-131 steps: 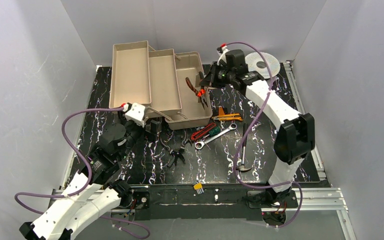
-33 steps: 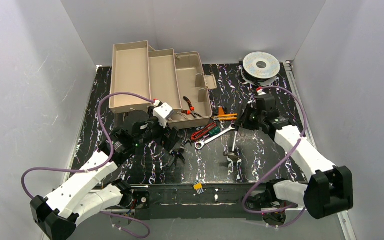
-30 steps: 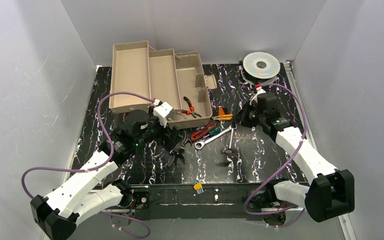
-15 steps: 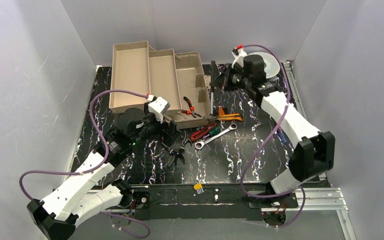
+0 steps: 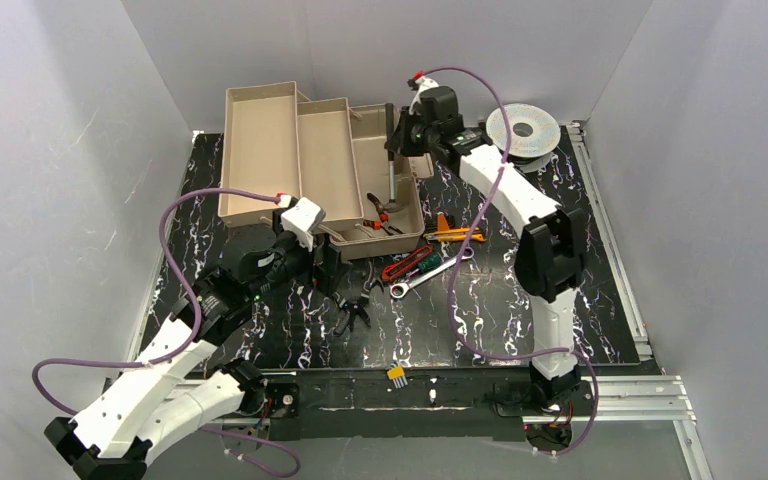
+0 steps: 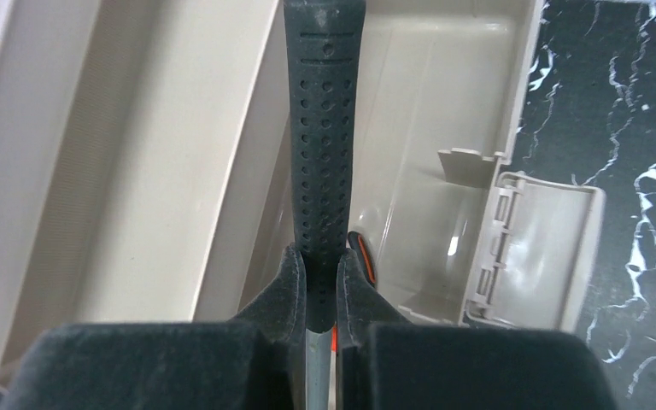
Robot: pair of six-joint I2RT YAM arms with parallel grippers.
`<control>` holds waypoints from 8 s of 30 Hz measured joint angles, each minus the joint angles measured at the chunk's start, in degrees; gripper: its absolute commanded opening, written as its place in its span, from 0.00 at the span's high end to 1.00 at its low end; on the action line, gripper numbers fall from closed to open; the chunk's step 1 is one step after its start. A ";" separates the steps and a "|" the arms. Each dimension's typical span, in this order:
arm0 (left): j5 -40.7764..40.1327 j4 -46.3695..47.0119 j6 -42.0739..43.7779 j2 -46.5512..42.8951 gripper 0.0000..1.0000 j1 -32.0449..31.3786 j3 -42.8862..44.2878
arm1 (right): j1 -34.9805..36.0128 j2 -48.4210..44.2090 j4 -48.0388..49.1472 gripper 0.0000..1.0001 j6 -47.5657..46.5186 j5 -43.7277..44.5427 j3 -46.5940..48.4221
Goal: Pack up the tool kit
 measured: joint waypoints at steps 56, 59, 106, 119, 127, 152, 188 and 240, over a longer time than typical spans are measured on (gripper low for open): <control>-22.67 -8.59 -42.51 14.16 0.02 0.00 -10.40 | -3.72 -45.16 19.54 0.30 5.88 12.74 -74.60; -22.23 -8.09 -46.56 17.38 0.02 -0.02 -10.43 | -3.72 -45.16 21.51 0.30 7.02 13.29 -75.30; -9.03 -8.02 -34.77 27.50 1.00 -2.95 11.72 | -3.72 -43.52 26.75 0.31 8.90 14.47 -75.82; -6.58 -7.19 -28.61 40.79 1.00 8.46 32.39 | -3.72 -42.40 26.71 0.32 8.92 14.23 -75.82; -7.28 -4.28 -29.92 51.74 1.00 16.68 41.33 | -3.72 -42.93 26.80 0.32 8.92 14.32 -75.93; -9.11 -7.26 -18.99 59.23 0.19 19.32 52.63 | -3.72 -43.50 26.75 0.31 8.92 14.49 -75.93; -4.70 -13.99 -18.60 75.01 0.16 12.39 67.73 | -3.72 -43.54 26.51 0.32 8.87 14.51 -75.93; 4.46 10.16 -12.92 18.99 0.02 -1.64 -5.73 | -7.50 -40.06 -4.87 0.18 28.46 22.60 -60.11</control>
